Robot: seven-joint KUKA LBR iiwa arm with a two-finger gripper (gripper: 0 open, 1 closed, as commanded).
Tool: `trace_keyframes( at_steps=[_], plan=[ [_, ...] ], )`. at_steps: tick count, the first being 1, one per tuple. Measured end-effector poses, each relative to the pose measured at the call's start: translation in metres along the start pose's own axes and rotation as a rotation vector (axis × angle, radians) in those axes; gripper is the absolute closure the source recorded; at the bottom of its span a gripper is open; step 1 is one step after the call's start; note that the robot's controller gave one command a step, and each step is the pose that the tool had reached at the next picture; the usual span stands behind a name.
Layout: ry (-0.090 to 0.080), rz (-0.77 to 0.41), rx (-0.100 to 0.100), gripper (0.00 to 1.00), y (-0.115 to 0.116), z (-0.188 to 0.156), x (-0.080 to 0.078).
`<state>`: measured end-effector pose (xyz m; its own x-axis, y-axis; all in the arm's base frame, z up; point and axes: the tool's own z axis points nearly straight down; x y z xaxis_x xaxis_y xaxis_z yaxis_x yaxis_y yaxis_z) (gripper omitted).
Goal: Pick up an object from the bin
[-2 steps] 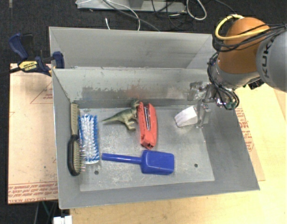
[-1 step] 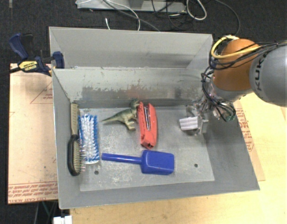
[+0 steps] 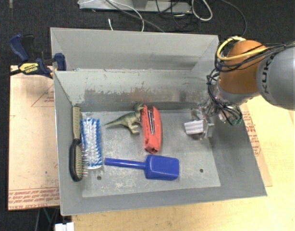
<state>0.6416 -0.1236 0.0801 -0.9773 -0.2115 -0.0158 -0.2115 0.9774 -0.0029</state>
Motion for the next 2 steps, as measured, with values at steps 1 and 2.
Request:
trace_keyframes(
  at_steps=[1, 2],
  plan=[
    [0.007, 0.007, -0.002, 1.00, -0.001, -0.088, 0.007],
    [-0.001, 0.004, 0.001, 1.00, -0.002, -0.133, 0.003]
  ],
)
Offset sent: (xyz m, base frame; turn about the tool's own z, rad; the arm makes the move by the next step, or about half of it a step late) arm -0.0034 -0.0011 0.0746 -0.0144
